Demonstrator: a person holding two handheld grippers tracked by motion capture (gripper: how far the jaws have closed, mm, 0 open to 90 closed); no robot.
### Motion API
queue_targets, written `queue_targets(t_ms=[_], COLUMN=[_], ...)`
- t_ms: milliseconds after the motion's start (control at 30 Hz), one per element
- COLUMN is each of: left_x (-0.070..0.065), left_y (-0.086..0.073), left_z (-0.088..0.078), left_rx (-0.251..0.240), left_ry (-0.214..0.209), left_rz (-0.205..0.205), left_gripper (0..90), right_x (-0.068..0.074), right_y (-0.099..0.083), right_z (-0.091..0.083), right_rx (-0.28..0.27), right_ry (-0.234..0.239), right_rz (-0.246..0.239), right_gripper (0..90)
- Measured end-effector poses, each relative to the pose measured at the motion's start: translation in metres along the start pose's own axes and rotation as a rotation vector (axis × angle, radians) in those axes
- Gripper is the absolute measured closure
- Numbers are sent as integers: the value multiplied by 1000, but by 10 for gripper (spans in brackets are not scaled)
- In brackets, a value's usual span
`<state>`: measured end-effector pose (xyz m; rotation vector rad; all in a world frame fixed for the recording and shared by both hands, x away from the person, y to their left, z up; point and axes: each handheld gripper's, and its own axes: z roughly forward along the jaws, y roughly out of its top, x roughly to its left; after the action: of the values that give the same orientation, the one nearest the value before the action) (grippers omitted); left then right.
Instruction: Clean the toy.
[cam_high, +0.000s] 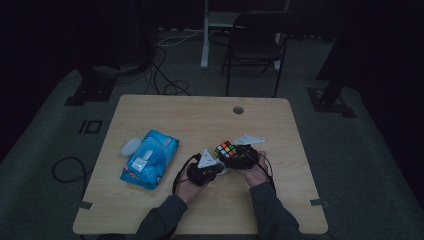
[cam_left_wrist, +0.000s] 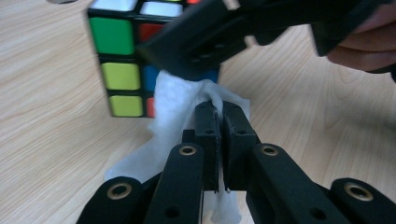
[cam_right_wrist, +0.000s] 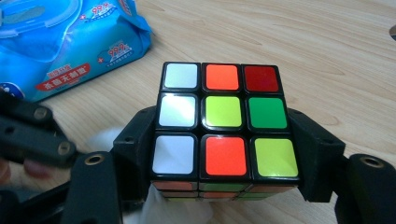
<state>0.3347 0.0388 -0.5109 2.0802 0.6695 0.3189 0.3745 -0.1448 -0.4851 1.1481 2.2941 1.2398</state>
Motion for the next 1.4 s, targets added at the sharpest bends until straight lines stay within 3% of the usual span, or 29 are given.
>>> queue_targets(t_ms=[200,367,633,967,1400], left_x=[-9,-15,-16,-14,-18], left_y=[3,7,10,4,13], left_z=[8,14,19,24,22], left_rx=[-17,-36,-70,-66,-155], left_ry=[-20,-4,14,41,62], left_rz=[7,17,-6,-19,-22], left_gripper=[877,877,876,875,876], right_x=[0,3,3,2,1], right_y=[0,1,1,2,1], right_z=[0,0,-1,-3,-3], right_rx=[-4,-7,-15,-30,-29], right_ry=[-3,2,10,9,17], right_rz=[12,15,36,46,74], right_gripper=[340,340,340,340,340])
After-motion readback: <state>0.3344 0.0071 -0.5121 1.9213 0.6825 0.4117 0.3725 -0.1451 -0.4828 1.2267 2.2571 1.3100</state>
